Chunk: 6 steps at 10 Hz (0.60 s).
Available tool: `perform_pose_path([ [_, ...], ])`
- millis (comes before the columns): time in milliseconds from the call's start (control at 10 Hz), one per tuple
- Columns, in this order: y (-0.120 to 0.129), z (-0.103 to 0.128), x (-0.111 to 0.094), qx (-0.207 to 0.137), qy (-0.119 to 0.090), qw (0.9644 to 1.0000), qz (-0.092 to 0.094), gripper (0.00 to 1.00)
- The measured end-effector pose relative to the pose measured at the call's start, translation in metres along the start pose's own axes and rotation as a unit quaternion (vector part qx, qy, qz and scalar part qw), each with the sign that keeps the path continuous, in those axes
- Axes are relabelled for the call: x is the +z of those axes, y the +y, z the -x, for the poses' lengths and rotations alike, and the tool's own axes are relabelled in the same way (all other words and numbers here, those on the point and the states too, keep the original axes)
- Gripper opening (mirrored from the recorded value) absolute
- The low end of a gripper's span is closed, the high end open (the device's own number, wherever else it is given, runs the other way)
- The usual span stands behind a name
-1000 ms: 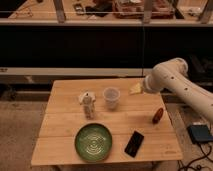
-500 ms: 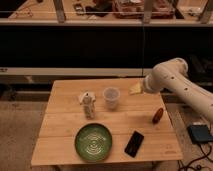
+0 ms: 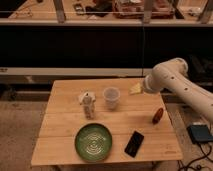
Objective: Pick up the ceramic cup
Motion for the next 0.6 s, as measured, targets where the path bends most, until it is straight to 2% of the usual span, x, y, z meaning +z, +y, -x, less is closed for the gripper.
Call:
perform_pose_path([
  [300,0.0,0.0,0.0,0.0,-0.002,1.0,-0.001,0.8],
  [400,-0.004,-0.002,-0.003,-0.003,-0.005,1.0,-0.006,0.8],
  [600,-0.03,-0.017,-0.009,-0.019,-0.021,0.9989,-0.037,0.8],
])
